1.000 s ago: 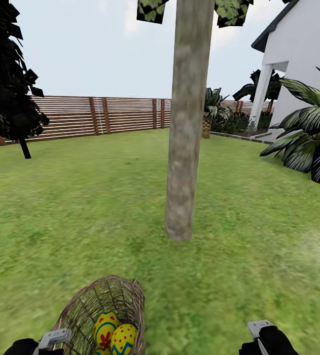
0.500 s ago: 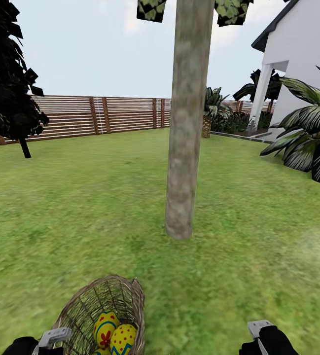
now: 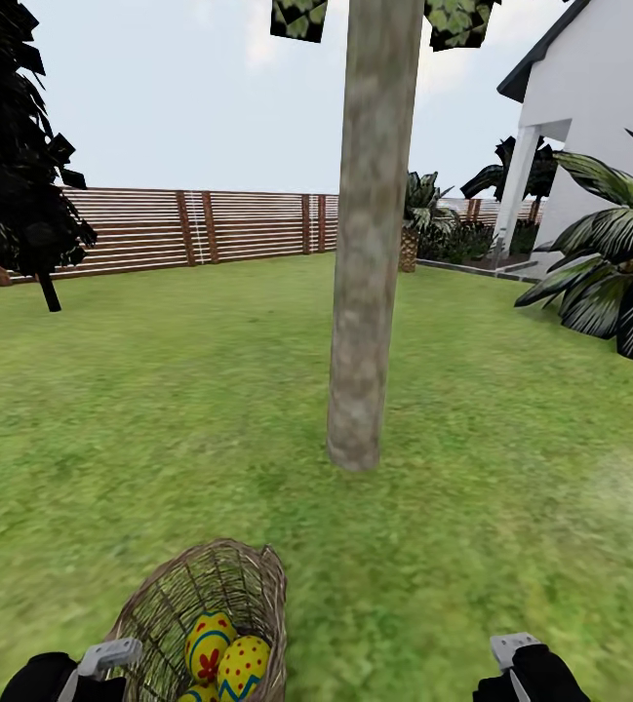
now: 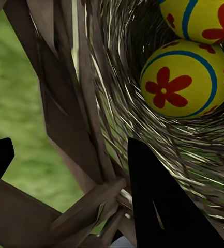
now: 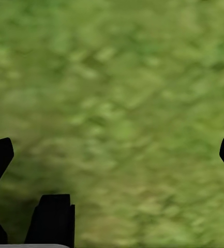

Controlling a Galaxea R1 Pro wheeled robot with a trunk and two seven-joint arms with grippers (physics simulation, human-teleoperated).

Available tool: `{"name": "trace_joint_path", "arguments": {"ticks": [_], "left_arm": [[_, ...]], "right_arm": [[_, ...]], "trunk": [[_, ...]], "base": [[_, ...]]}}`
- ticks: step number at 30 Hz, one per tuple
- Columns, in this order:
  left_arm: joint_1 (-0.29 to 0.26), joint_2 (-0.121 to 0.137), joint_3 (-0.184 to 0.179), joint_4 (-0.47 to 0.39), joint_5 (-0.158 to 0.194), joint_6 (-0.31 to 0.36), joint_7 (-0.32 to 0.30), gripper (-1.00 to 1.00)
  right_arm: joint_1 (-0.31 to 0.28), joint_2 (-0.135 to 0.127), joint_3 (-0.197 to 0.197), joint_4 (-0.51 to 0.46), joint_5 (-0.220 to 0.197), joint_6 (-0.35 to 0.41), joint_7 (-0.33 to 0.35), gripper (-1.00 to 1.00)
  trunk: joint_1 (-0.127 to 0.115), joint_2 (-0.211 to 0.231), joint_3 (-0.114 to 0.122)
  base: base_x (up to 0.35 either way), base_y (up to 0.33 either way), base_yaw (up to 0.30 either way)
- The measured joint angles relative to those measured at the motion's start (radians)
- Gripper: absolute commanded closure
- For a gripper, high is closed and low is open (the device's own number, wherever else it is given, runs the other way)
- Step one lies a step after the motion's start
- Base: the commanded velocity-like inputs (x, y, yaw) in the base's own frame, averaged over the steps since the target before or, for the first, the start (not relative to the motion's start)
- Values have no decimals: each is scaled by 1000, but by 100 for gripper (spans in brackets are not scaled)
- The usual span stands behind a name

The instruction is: Take the three Easter eggs out of the wicker basket on the lawn in the garden, then place them on the lawn next to a single tree (choose any tree) so that all three eggs are next to the same tree and none are left in the basket.

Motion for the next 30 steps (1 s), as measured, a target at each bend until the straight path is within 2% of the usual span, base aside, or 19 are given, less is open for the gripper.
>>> {"name": "trace_joint_path", "arguments": {"ticks": [1,2,10,15,17,24,30], "left_arm": [[0,0,1,18,7,-95,-3,-100],[0,0,3,22,-4,-99,-1,-100],[0,0,4,26,-8,-100,-1,-100],[0,-2,1,74,-6,-100,1,-100],[0,-3,0,82,17,-98,-2,-100],[0,-11,2,82,15,-98,-2,-100],[0,-1,6,78,14,-97,-6,-100]], "right_arm": [[0,0,0,0,0,0,0,-100],[-1,0,0,0,0,0,0,-100],[0,0,0,0,0,0,0,-100],[0,1,2,2,0,0,0,-100],[0,1,2,2,0,0,0,-100],[0,2,0,2,0,0,0,-100],[0,1,0,2,0,0,0,-100]], "trunk": [[0,0,0],[0,0,0],[0,0,0],[-19,35,16],[-27,49,22],[-53,98,44],[-76,140,62]], "base": [[0,0,0],[0,0,0],[0,0,0],[0,0,0],[0,0,0],[0,0,0],[0,0,0]]}}
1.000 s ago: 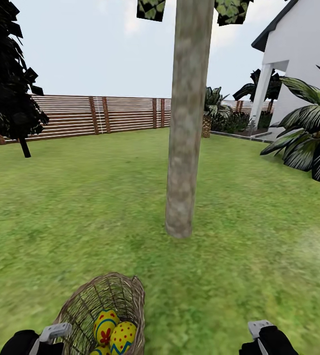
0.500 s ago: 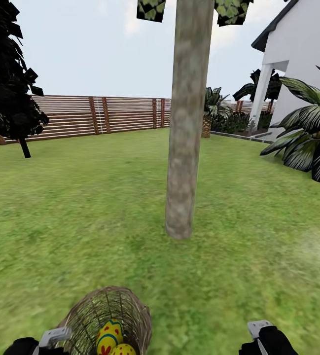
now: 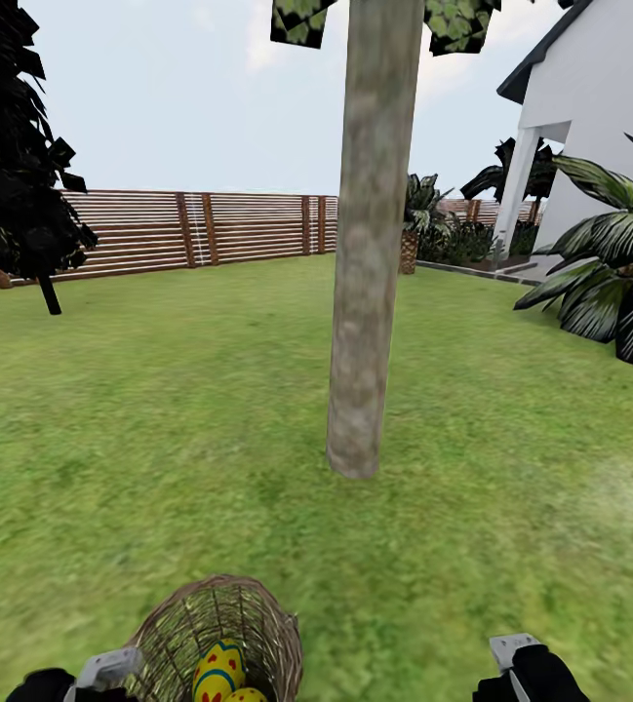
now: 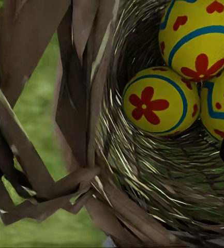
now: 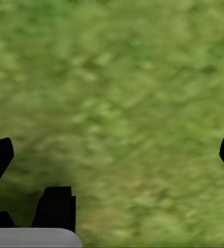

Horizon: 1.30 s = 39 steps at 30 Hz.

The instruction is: Take the three Easter eggs out of the wicker basket on the lawn in the garden, then place them on the lawn next to a single tree (choose any tree) so that all three eggs are next to the same tree and none are left in the basket.

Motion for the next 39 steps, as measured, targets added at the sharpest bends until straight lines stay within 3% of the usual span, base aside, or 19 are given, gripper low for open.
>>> {"name": "trace_joint_path", "arguments": {"ticks": [3,8,39], "left_arm": [[0,3,-2,-8,-5,7,-42,-100],[0,27,-3,-2,-11,3,-49,-100],[0,18,-4,45,-8,-2,-46,-100]], "right_arm": [[0,-1,-1,0,0,0,0,-100],[0,1,-1,1,0,0,0,-100],[0,2,-2,13,0,-29,0,-100]], "trunk": [[-12,21,9],[-31,56,25],[-150,273,122]], "base": [[0,0,0],[0,0,0],[-30,-35,0]]}}
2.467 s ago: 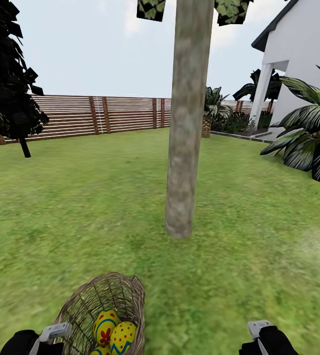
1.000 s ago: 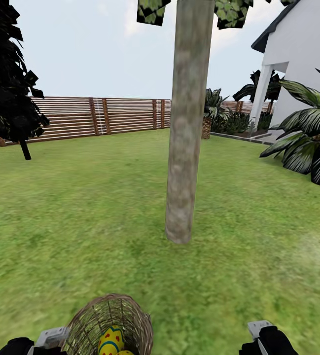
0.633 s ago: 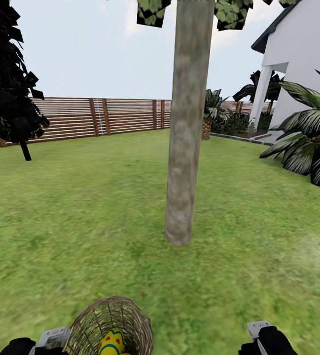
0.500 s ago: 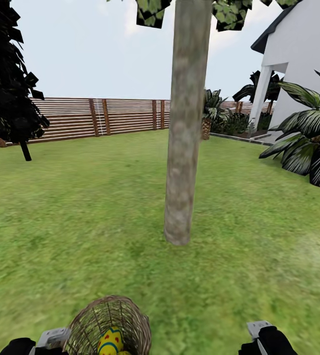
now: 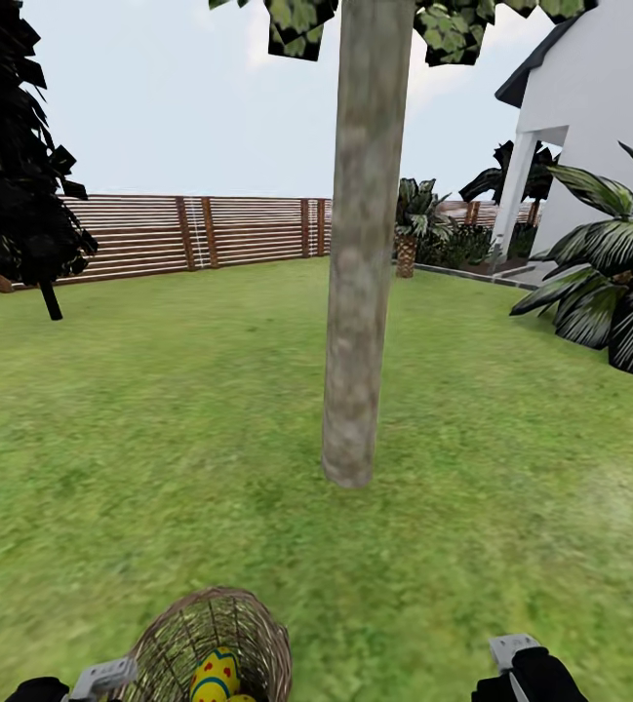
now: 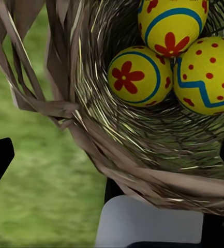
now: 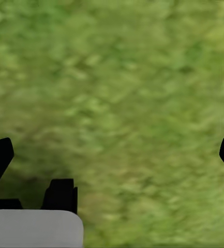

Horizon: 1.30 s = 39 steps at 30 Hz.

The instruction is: Take the three Easter eggs out of the wicker basket on the lawn in the garden, then place them on the lawn next to a single tree (choose any tree) so that all three eggs are next to the same tree and none are left in the basket.

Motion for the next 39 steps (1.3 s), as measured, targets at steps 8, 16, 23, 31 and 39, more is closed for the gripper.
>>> {"name": "trace_joint_path", "arguments": {"ticks": [8,16,23,31,39], "left_arm": [[0,-1,1,0,3,0,0,-100],[0,-1,-3,2,0,-1,2,-100],[0,-7,-8,18,0,-28,1,-100],[0,-10,-8,22,1,-29,-1,-100],[0,-10,-8,25,1,-30,-3,-100]], "right_arm": [[0,1,1,1,0,-1,0,-100],[0,1,1,1,0,-1,0,-100],[0,1,1,0,0,0,0,-100],[0,0,1,1,0,0,0,-100],[0,1,1,0,0,1,0,-100]], "trunk": [[-31,56,25],[-46,84,38],[-47,84,38],[-46,84,38],[-46,84,38]], "base": [[0,0,0],[62,0,0],[303,-68,0],[262,-108,0],[27,-113,0]]}}
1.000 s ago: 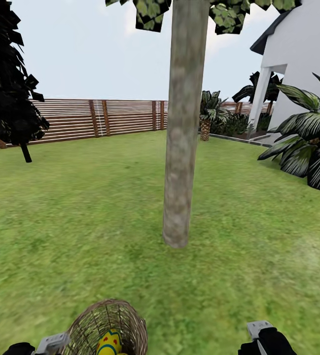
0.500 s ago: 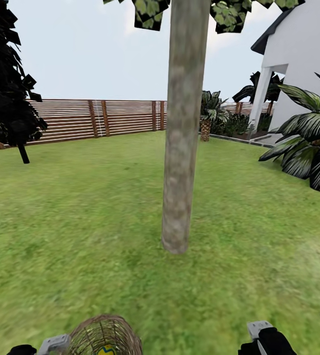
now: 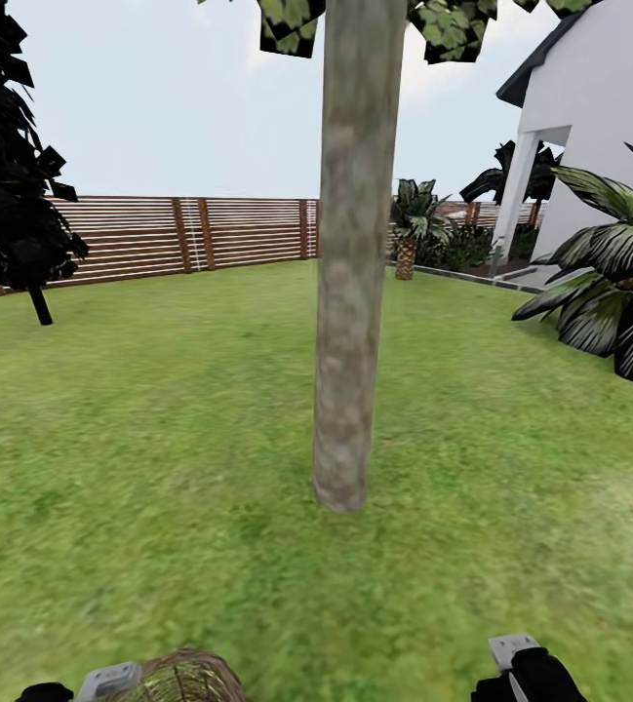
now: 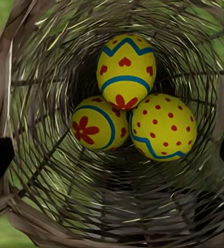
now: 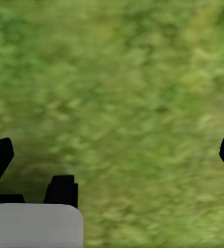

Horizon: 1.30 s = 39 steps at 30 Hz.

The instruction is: Take the three Easter eggs out of the wicker basket on the lawn in the garden, then place them on the lawn next to a single tree (choose any tree) so that all three eggs are next to the same tree and none are left in the basket.

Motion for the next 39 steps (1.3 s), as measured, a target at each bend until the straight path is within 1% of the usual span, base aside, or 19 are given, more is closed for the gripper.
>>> {"name": "trace_joint_path", "arguments": {"ticks": [5,7,11,39], "left_arm": [[0,-1,0,1,0,1,0,-100],[0,-9,0,2,-1,0,0,-100],[0,-13,-1,2,-2,0,1,-100],[0,-14,0,3,-3,-1,2,-100]], "right_arm": [[0,1,1,0,0,0,0,-100],[0,1,2,0,0,0,0,-100],[0,4,1,0,0,0,0,-100],[0,7,0,0,0,0,0,-100]], "trunk": [[0,0,0],[0,0,0],[0,0,0],[0,0,0]], "base": [[4,-63,0],[19,-98,0],[66,-197,0],[2,-6,0]]}}
